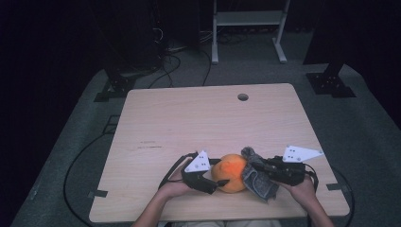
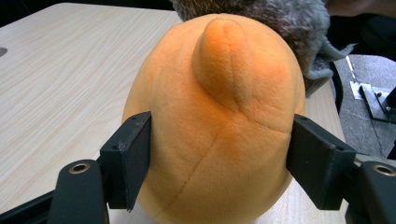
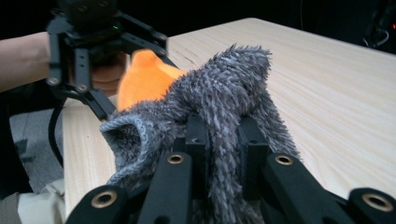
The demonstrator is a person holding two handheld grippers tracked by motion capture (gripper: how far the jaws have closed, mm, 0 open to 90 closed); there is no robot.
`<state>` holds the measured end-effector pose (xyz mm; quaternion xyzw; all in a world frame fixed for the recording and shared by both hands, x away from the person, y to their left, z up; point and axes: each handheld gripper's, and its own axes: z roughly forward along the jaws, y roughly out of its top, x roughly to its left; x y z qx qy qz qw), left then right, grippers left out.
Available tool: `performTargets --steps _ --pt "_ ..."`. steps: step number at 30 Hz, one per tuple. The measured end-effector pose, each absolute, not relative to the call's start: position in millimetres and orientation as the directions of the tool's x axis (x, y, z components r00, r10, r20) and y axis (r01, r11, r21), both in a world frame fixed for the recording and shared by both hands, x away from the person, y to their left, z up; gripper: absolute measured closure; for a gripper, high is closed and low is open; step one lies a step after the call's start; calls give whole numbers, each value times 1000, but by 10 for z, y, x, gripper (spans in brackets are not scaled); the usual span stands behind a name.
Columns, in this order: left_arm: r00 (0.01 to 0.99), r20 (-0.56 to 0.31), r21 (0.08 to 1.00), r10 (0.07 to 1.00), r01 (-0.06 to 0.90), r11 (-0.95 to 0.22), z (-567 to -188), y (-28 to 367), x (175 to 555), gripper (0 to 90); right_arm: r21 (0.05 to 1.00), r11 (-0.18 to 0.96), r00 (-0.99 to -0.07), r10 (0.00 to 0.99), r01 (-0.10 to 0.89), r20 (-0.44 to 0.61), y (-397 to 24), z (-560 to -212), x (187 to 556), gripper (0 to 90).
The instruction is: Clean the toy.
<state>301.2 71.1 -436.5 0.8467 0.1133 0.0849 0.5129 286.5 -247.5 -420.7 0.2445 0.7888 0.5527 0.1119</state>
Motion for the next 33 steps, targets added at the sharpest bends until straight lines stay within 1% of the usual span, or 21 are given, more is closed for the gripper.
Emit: performTargets --steps 2,4,8,10,13,15,17,19,22,24,25,27,30,31,33 --pt "958 22 887 286 113 -447 -4365 744 3027 273 912 295 -838 539 283 86 -2529 -4248 2887 772" --pt "956 12 887 294 125 -444 -4364 778 3046 272 912 287 -830 550 293 94 -2561 -4267 2877 772" --pt "952 -4 893 305 141 -428 -4370 782 3069 272 939 248 -857 508 240 85 -2457 -4179 2826 771" --pt "952 -6 890 306 145 -432 -4368 799 3078 272 935 269 -863 501 233 71 -2389 -4188 2837 771" --pt "946 -20 893 325 163 -419 -4363 825 3093 275 925 273 -851 517 265 91 -2406 -4264 2889 771" --pt "944 -25 893 328 169 -417 -4363 847 3104 275 904 325 -833 551 277 58 -2444 -4309 2909 771" --pt "940 -27 893 340 175 -414 -4362 868 3109 273 900 318 -826 558 298 77 -2493 -4342 2907 771" --pt "936 -32 894 350 184 -408 -4360 877 3117 273 911 299 -829 554 284 77 -2503 -4310 2881 771" --pt "932 -56 895 359 206 -395 -4374 854 3134 268 937 259 -854 516 236 72 -2416 -4208 2824 770" --pt "930 -62 894 363 214 -395 -4384 837 3136 263 933 295 -861 507 207 30 -2327 -4195 2802 767" --pt "928 -60 892 366 215 -398 -4381 835 3134 264 928 306 -860 509 213 30 -2304 -4226 2815 768" --pt "925 -63 893 374 219 -393 -4374 843 3138 272 927 276 -849 522 255 78 -2343 -4289 2867 768" --pt "923 -73 892 377 230 -389 -4375 859 3148 272 898 335 -812 583 286 41 -2419 -4343 2910 768" --pt "923 -76 892 376 232 -387 -4378 857 3149 272 895 347 -804 594 280 21 -2438 -4340 2894 768" --pt "923 -85 897 375 235 -374 -4402 839 3150 268 909 337 -816 578 245 6 -2435 -4272 2832 768"
